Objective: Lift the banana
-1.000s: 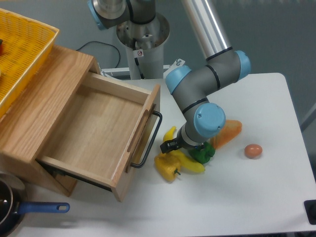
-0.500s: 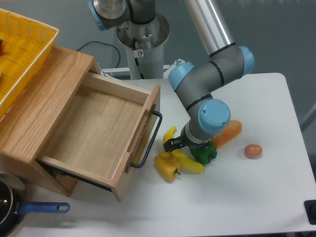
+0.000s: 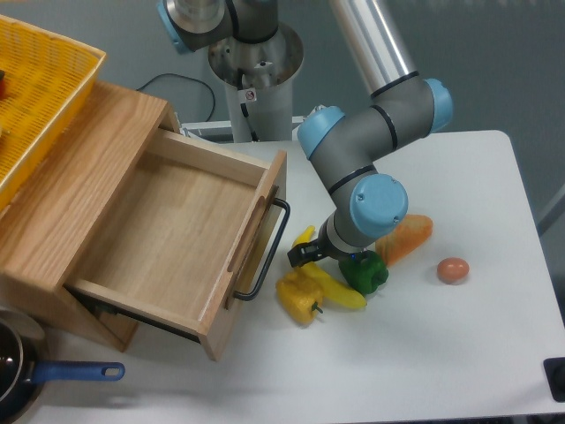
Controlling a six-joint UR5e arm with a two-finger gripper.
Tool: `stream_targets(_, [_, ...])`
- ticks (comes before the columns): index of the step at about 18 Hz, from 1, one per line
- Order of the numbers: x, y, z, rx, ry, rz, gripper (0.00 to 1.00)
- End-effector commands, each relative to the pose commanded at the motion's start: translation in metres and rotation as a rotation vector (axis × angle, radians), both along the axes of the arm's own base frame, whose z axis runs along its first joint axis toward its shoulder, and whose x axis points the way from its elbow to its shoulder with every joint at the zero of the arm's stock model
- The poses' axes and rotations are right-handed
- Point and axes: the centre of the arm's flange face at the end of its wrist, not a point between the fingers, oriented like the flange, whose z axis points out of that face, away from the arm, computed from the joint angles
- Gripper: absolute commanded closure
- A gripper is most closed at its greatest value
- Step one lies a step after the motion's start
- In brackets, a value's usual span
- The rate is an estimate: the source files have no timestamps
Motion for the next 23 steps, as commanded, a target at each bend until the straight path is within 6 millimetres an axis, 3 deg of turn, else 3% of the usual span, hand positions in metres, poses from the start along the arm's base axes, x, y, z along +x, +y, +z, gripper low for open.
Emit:
stream_targets(5, [0.013,0.01,-0.012,-0.013,-0.013,-0.021,0.0])
stream_targets(23, [0.011,0.009,-0.033,-0.034,-0.019,-0.026,0.01])
